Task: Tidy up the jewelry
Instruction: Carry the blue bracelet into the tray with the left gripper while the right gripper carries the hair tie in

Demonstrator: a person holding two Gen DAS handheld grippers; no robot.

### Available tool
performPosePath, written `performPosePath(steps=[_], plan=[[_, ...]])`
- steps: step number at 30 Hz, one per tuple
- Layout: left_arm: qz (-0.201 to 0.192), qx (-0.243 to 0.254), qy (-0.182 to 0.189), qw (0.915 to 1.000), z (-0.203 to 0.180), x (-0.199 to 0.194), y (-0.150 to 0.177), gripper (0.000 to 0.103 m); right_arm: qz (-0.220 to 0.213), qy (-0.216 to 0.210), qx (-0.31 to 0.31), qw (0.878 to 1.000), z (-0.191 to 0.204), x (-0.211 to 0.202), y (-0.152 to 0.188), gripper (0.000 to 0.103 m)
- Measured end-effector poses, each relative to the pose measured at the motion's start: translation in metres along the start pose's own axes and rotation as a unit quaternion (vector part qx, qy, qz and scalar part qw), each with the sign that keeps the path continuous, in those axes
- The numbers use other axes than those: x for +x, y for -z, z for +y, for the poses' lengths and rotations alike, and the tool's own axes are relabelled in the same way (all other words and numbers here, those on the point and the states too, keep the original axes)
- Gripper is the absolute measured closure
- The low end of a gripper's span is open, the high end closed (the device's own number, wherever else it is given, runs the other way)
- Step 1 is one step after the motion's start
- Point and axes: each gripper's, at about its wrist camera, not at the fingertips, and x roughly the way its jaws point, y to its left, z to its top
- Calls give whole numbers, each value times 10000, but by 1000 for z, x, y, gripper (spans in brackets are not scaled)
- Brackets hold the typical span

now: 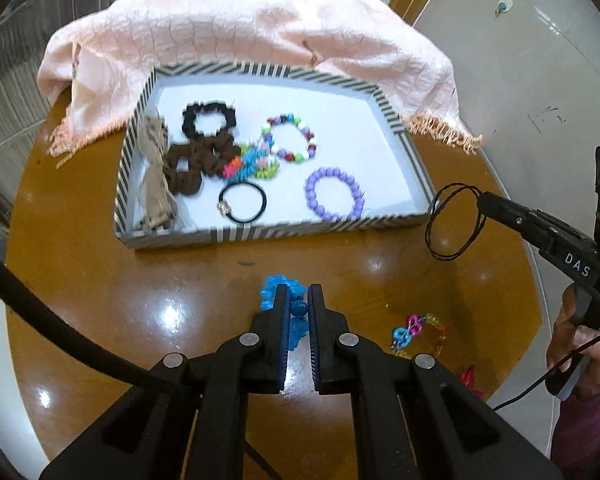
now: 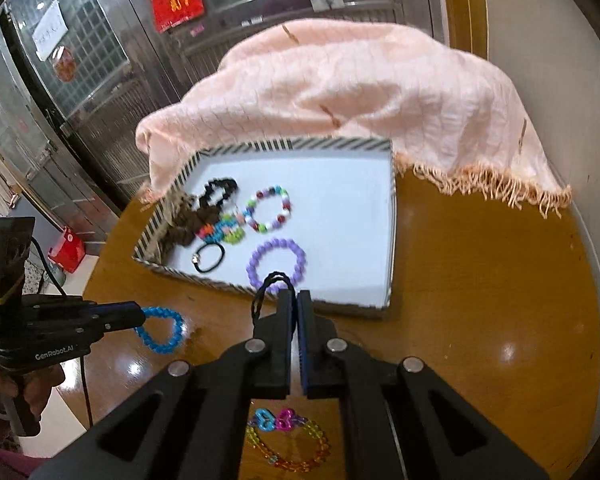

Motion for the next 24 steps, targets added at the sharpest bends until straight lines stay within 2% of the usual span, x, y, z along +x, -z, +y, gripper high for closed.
performPosePath(steps=[11,24], plan=[[-433,164,-172,9988,-7,-28,-47,103,-250,88,13,9996,-3,-3,-30,100],[-526,371,-419,9970,-16,-9,-113,103,-147,171,123,9997,-14,31,-55,101]])
